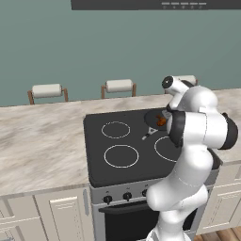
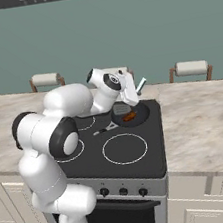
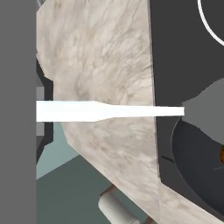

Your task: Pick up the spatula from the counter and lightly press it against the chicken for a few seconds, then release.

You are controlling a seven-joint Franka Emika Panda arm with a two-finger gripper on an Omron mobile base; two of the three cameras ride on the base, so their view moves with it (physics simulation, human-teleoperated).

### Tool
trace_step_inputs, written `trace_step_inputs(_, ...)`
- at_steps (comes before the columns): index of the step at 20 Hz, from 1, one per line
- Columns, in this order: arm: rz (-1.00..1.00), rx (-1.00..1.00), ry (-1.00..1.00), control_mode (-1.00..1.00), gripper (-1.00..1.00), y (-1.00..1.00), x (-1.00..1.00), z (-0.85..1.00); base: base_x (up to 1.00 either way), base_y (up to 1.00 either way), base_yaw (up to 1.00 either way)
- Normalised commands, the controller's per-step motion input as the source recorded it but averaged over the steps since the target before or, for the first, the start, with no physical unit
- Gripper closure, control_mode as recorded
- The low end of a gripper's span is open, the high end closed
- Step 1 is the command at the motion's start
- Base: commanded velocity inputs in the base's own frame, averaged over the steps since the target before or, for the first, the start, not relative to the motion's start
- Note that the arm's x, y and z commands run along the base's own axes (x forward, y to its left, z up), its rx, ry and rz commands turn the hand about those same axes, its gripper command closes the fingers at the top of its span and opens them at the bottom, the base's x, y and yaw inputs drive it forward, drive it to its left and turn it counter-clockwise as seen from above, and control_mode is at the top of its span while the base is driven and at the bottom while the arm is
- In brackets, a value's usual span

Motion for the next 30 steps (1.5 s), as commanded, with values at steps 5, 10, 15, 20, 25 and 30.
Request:
trace_step_inputs(5, 0.00, 0.00, 0.00, -1.00, 1.00, 0.00, 0.01, -0.10, 0.00, 0.00, 0.00)
trace_step_inputs(10, 0.00, 0.00, 0.00, -1.00, 1.00, 0.00, 0.01, -0.10, 0.00, 0.00, 0.00)
trace_step_inputs(15, 0.00, 0.00, 0.00, -1.00, 1.00, 0.00, 0.02, -0.09, 0.00, 0.00, 0.00)
trace_step_inputs(20, 0.00, 0.00, 0.00, -1.00, 1.00, 0.00, 0.01, -0.14, 0.00, 0.00, 0.00)
trace_step_inputs(25, 0.00, 0.00, 0.01, -1.00, 1.00, 0.00, 0.05, -0.13, 0.00, 0.00, 0.00)
trace_step_inputs(30, 0.00, 0.00, 0.00, -1.00, 1.00, 0.00, 0.16, -0.08, 0.00, 0.00, 0.00)
